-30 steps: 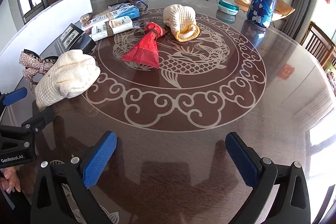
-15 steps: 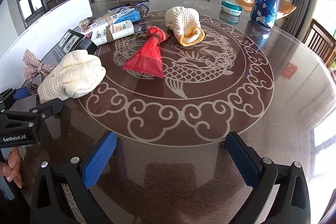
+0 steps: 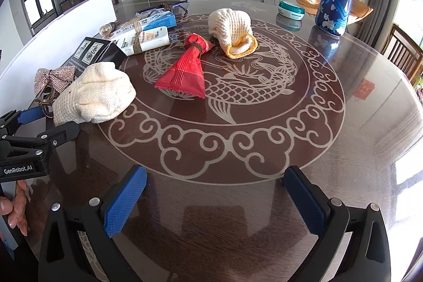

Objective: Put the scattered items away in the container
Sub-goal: 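Move the left gripper toward the rhinestone bow claw clip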

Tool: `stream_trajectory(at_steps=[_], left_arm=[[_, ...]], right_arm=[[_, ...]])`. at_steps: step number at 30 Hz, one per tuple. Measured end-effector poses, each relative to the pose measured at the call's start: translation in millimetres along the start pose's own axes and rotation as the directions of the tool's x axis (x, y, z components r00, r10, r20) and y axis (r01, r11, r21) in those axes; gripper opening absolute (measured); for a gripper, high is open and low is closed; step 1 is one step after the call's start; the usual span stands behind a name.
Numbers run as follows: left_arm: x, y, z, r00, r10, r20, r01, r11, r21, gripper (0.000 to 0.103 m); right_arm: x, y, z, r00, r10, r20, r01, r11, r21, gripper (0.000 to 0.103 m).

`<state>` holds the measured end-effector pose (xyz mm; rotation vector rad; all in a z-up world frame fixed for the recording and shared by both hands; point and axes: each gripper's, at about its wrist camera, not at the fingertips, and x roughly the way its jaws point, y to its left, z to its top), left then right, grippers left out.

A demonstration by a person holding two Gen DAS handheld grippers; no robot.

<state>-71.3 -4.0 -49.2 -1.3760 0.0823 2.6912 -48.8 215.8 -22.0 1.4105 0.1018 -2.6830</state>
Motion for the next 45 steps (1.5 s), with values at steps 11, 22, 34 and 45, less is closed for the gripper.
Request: stream_trajectory(at_steps=[11,22,34,45], left_arm=[[-0.1,-0.5,0.2,1.000,0.001,0.000,-0.001,1.000,0.000,0.103],[-2.1,-0.7,-2.2,1.000,-0.005,0.000,0.005,1.000,0.004,0.103],[-2.2,-0.9,-2.2,1.000,-0.005,0.000,0.005,1.000,0.004,0.103],[-2.6,0.2,-2.4,1.000,-0.005,0.001,0.005,1.000,0.004,0.103]], right_arm=[[0.2,0.1,0.3,1.000,0.000,0.001,0.000,1.000,0.000,0.103],[0.1,0.1,-0.1,1.000,0.000,0.002,0.000,1.000,0.000,0.103],[0.2,-0.1,0.2,1.000,0.000,0.002,0.000,1.000,0.000,0.103],[0.1,-0.2,0.0,1.000,0.000,0.003,0.000,1.000,0.000,0.103]])
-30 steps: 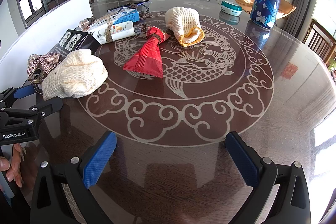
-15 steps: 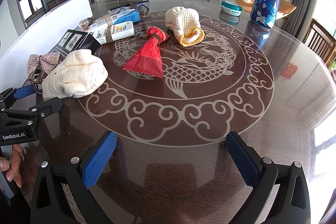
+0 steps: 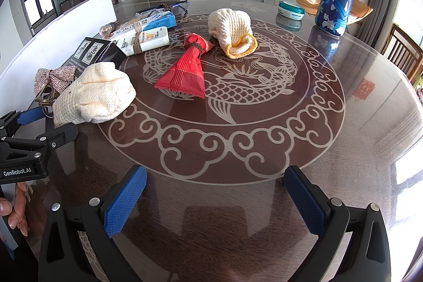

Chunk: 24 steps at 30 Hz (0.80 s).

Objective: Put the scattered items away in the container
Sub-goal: 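Move the left gripper toward the rhinestone bow claw clip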

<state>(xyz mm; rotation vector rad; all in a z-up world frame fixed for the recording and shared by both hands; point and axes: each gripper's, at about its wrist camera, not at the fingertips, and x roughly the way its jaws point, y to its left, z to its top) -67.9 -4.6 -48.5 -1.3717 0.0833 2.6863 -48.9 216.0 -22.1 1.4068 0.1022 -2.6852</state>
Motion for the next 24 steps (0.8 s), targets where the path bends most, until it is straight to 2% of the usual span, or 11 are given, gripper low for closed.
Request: stream_trajectory(at_steps=[15,24], left_arm=[[-0.2,0.3,-0.1,1.000,-0.003,-0.002,0.003,1.000,0.002,0.103],[-4.3,3.5,-4.1,0.999,-0.004,-0.032,0.004,1.000,0.013,0.103]], right_arm=[[0.4,0.0,0.3,1.000,-0.001,0.001,0.001,1.000,0.000,0.103],[0.3,-0.3,-0.3,1.000,-0.001,0.002,0.001,1.000,0.000,0.103]])
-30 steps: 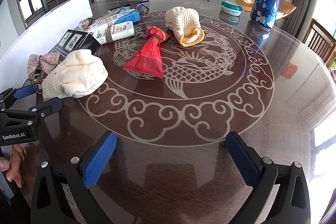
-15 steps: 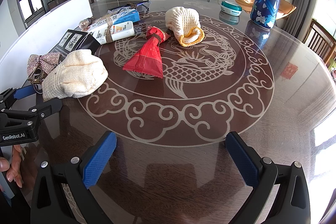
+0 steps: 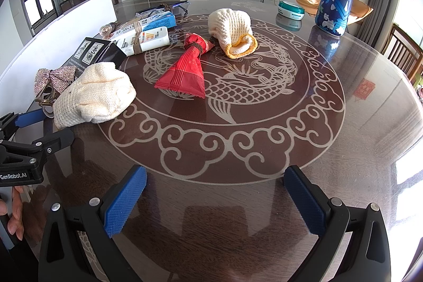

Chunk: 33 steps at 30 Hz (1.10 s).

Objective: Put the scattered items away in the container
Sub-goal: 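Move the left gripper toward the rhinestone bow claw clip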

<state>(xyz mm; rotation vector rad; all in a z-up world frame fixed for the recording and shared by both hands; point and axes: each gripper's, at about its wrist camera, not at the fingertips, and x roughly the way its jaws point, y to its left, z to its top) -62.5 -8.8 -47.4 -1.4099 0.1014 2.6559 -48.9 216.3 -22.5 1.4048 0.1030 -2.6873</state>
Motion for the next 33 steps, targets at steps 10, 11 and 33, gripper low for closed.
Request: stream_trajectory(at_steps=[10,11,33], left_arm=[[-1.5,0.2,-2.4,1.000,0.009,-0.005,-0.009,1.000,-0.016,0.103],[-1.5,0.4,-2.5,1.000,0.010,-0.005,-0.010,1.000,-0.017,0.103],[-3.3,1.7,-6.2,1.000,0.018,-0.016,-0.018,1.000,-0.023,0.103]], right_arm=[[0.0,0.1,0.3,1.000,0.000,0.000,0.000,1.000,0.000,0.103],[0.1,0.1,0.4,1.000,0.000,0.000,0.000,1.000,0.000,0.103],[0.0,0.1,0.2,1.000,0.000,0.001,0.000,1.000,0.000,0.103]])
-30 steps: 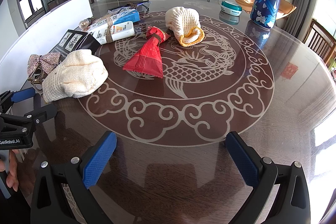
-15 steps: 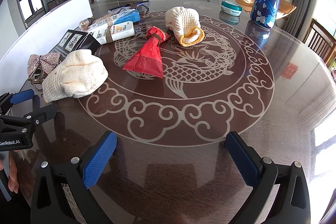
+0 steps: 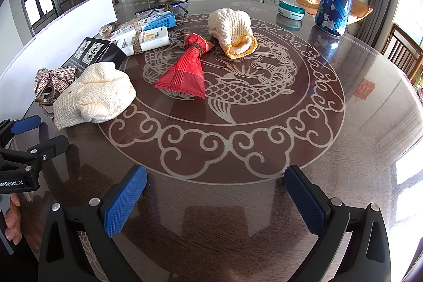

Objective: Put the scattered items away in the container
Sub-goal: 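Move the left gripper toward the rhinestone bow claw clip, then close the left gripper on the clear claw clip under the rhinestone bow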

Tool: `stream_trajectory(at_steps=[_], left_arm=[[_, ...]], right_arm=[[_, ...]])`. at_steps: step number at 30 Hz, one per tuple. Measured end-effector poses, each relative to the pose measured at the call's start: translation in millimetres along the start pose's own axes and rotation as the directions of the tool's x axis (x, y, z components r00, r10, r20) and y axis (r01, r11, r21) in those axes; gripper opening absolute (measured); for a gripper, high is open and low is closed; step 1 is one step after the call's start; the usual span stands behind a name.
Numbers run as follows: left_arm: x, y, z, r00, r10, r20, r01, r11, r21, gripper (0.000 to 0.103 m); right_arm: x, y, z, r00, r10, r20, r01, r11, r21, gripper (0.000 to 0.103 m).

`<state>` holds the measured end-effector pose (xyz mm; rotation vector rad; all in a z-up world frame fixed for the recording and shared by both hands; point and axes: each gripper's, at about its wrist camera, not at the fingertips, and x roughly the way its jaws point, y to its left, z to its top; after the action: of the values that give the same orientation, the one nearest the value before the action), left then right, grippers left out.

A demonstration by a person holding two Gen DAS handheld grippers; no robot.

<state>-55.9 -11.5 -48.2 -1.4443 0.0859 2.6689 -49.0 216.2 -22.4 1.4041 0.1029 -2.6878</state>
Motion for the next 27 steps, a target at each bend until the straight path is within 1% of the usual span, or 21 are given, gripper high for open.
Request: stream_trajectory(at_steps=[12,16,21,25,27], left_arm=[[-1,1,-1,0.999,0.004,-0.033,-0.004,1.000,-0.008,0.103],[-4,2,-3,0.999,-0.009,-0.036,0.009,1.000,-0.010,0.103],[-20,8,0,0.999,-0.022,0.028,0.023,0.999,-0.031,0.103],[-32,19,3,0.997,-0.010,0.082,0.016,0.997,-0.072,0.103],[-34,26,5,0.996,-0.002,0.093,0.011,0.995,-0.097,0.103]], right_arm=[[0,0,0,1.000,0.000,0.000,0.000,1.000,0.000,0.103],[0,0,0,1.000,-0.001,0.001,0.001,1.000,0.000,0.103],[0,0,0,1.000,0.000,0.001,0.000,1.000,0.001,0.103],[0,0,0,1.000,-0.001,0.001,0.001,1.000,0.001,0.103],[0,0,-1,1.000,-0.001,0.001,0.001,1.000,0.001,0.103]])
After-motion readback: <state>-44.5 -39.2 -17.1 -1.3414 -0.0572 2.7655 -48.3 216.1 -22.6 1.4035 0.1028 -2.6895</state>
